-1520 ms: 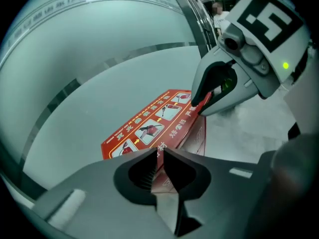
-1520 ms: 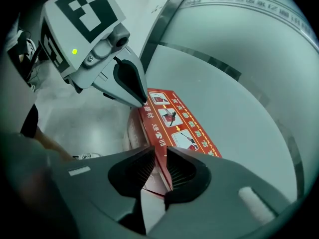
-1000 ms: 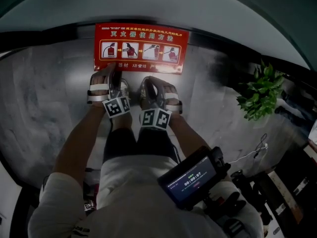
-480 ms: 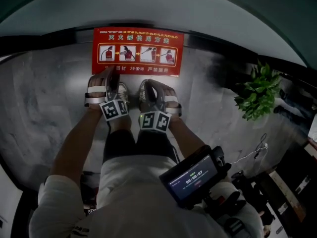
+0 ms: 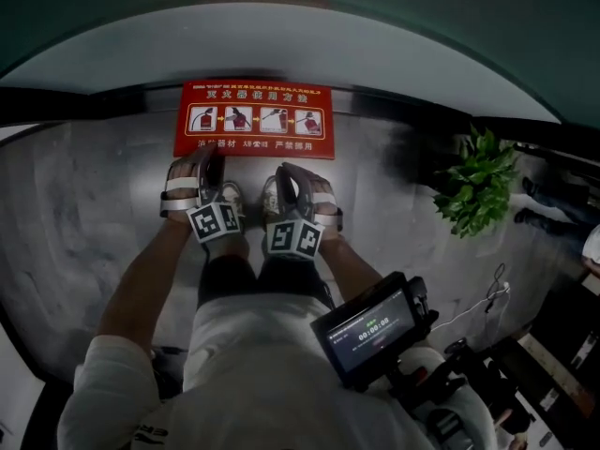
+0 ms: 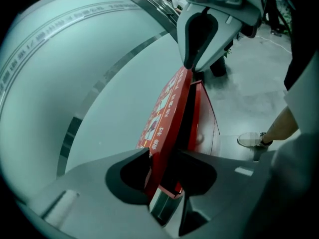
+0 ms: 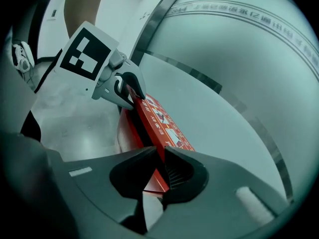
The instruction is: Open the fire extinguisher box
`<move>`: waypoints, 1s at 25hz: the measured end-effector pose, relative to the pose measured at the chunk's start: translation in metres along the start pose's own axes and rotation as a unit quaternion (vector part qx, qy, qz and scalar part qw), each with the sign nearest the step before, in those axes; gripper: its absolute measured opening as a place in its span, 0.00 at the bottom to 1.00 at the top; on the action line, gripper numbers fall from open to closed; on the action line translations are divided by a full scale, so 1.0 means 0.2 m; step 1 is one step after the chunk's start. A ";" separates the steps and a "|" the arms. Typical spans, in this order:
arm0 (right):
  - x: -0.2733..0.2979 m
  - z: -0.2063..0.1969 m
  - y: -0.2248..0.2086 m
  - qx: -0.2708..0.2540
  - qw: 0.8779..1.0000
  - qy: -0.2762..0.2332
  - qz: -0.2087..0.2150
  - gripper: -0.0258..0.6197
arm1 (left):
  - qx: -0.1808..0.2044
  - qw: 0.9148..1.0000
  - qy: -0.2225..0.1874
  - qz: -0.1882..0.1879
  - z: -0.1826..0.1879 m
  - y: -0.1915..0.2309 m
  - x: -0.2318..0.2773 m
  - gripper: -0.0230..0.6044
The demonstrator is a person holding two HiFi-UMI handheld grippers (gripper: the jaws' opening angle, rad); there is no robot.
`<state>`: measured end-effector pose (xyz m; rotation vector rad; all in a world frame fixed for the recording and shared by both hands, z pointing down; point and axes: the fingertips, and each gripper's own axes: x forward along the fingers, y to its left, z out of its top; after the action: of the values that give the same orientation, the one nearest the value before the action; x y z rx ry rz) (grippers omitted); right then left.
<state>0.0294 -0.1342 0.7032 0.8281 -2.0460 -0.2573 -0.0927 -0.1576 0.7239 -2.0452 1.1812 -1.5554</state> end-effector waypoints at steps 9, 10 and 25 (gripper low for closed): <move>-0.04 0.09 -0.28 0.011 0.999 -0.004 -0.045 0.13 | 0.004 1.000 -0.010 0.019 0.08 0.24 -0.02 0.24; -0.05 0.09 -0.31 0.012 0.999 -0.005 -0.050 0.12 | 0.005 1.000 -0.011 0.021 0.09 0.26 -0.02 0.23; -0.05 0.19 -0.64 0.033 0.995 -0.016 -0.095 0.10 | 0.003 0.997 -0.025 0.071 0.27 0.68 0.08 0.22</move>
<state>0.0611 -0.2298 0.6140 1.0670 -2.0174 -0.3112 -0.0998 -0.2644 0.6233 -1.9376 1.2713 -1.4323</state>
